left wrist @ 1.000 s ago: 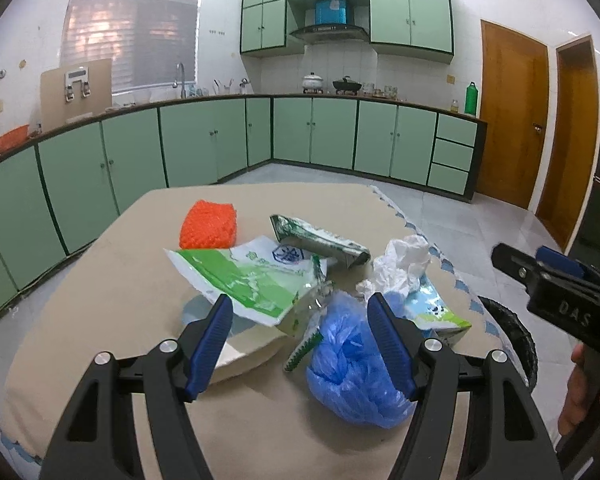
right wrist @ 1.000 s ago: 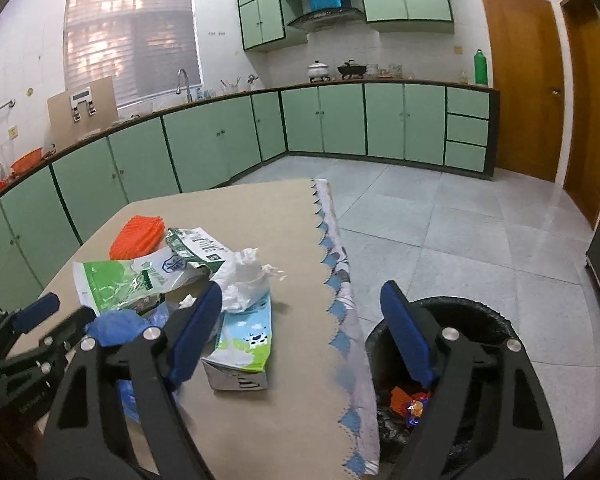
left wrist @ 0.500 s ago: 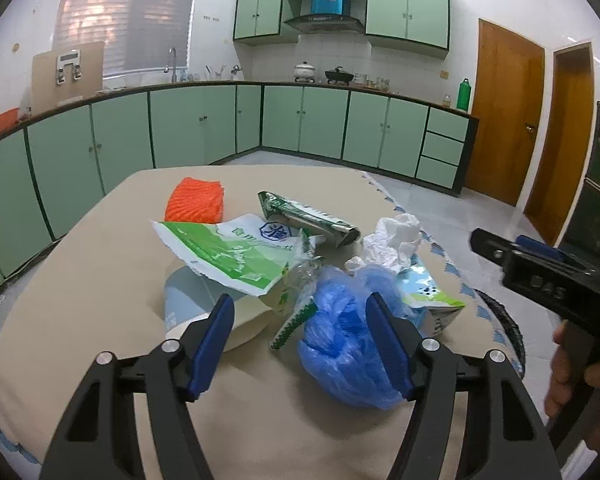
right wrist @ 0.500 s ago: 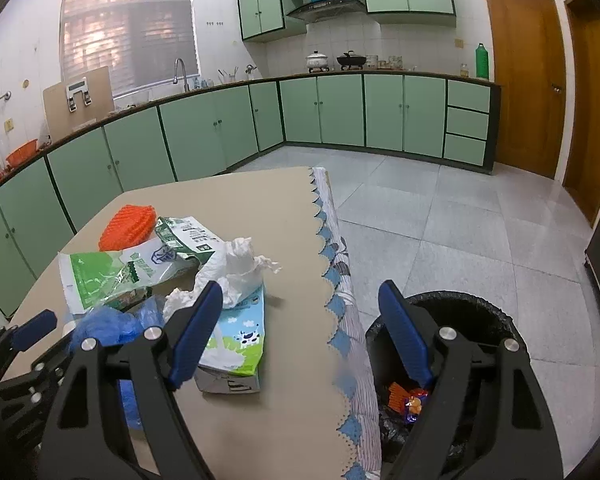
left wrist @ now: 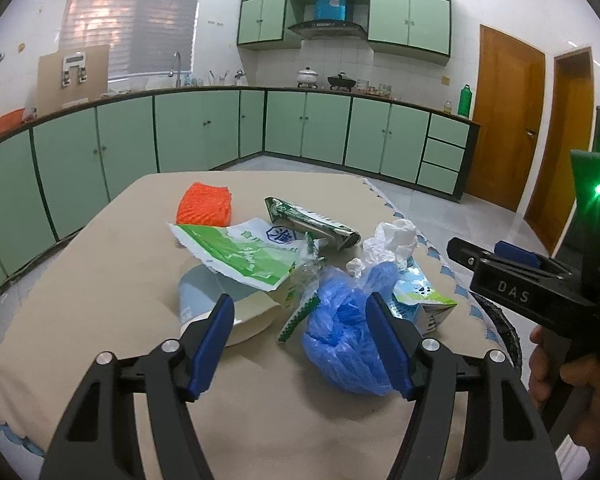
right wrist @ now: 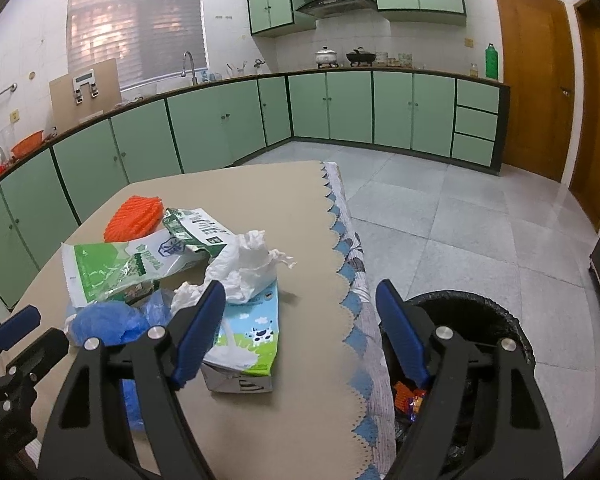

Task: Collect trash
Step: 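Bring both tools back over the table toward the remaining trash, then close the left tool on the green foil wrapper while the right tool grasps the white tissue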

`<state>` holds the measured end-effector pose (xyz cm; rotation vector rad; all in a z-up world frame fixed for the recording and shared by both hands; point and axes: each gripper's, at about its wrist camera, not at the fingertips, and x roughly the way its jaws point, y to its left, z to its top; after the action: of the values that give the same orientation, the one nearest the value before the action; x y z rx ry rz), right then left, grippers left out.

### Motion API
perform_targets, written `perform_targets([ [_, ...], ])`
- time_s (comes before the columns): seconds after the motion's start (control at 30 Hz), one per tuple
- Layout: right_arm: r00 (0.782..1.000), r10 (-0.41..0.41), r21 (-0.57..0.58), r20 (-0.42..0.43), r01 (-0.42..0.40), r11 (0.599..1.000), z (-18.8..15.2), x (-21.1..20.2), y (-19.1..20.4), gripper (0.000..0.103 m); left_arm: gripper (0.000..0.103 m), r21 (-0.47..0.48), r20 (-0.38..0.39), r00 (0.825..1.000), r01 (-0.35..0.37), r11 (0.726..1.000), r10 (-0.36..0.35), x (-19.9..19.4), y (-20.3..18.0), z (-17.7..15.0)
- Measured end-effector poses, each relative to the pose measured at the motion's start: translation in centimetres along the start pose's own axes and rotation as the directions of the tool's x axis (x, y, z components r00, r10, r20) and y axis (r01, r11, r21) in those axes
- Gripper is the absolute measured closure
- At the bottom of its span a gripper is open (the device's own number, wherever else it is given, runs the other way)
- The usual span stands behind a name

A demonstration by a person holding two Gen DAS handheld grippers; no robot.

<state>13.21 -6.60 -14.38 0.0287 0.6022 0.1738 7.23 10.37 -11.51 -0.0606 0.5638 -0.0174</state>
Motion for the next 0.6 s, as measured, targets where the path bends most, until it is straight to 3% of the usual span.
perform_targets([
  [0.3, 1.000, -0.002, 0.003, -0.011, 0.002, 1.000, -0.4, 0.0, -0.3, 0.030, 0.038, -0.007, -0.029, 1.000, -0.003, 1.000, 0.003, 2.3, 0.1, 0.0],
  [0.6, 1.000, 0.009, -0.005, -0.027, -0.009, 1.000, -0.6, 0.7, -0.5, 0.032, 0.072, -0.030, -0.075, 0.997, 0.035, 0.999, -0.037, 4.1, 0.4, -0.1],
])
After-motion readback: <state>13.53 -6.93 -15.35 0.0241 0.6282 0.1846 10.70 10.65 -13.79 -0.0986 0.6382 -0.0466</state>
